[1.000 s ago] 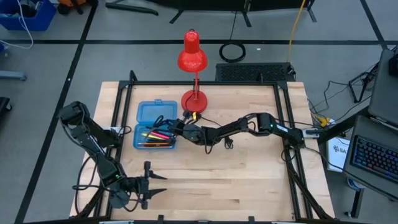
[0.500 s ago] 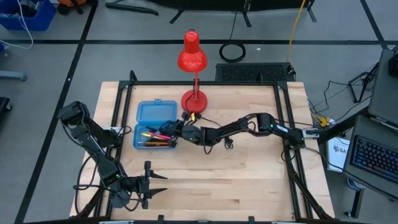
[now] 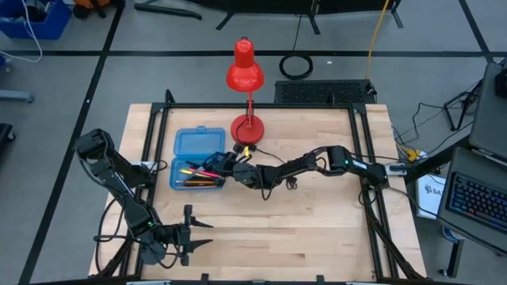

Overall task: Pick & place school supplies into a supply box
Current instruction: Return to Home Position

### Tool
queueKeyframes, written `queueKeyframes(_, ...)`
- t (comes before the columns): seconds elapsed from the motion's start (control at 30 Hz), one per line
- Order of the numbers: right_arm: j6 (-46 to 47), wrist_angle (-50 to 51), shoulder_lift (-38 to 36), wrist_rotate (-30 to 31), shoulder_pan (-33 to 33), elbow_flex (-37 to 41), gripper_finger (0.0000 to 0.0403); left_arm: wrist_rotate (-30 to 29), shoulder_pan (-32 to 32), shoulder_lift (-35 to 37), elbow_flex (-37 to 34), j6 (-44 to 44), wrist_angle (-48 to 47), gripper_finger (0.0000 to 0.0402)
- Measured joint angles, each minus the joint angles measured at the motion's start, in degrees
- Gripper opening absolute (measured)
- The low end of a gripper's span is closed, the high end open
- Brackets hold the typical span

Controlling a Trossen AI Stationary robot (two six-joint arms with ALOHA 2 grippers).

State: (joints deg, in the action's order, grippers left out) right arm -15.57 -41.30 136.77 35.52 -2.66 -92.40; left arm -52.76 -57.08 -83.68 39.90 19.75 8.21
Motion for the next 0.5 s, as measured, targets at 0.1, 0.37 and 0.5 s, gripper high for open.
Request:
queueKeyframes(0.1, -3.49, 0.69, 0.00, 7.55, -1.06, 0.00, 0.0090, 0.22, -0.02, 0.00, 0.00, 0.03, -0.02, 0.0200)
queueKeyframes(0.37, -19.16, 0.68, -1.75, 24.18, -6.38, 0.07, 0.0090, 0.29, 0.00, 0.00, 0.00, 0.32, 0.93, 0.0200)
queueKeyframes(0.5, -26.11, 0.96, -3.44, 32.41, -9.59, 0.07, 0.0089, 0.29, 0.00, 0.00, 0.00, 1.08, 1.03, 0.0200)
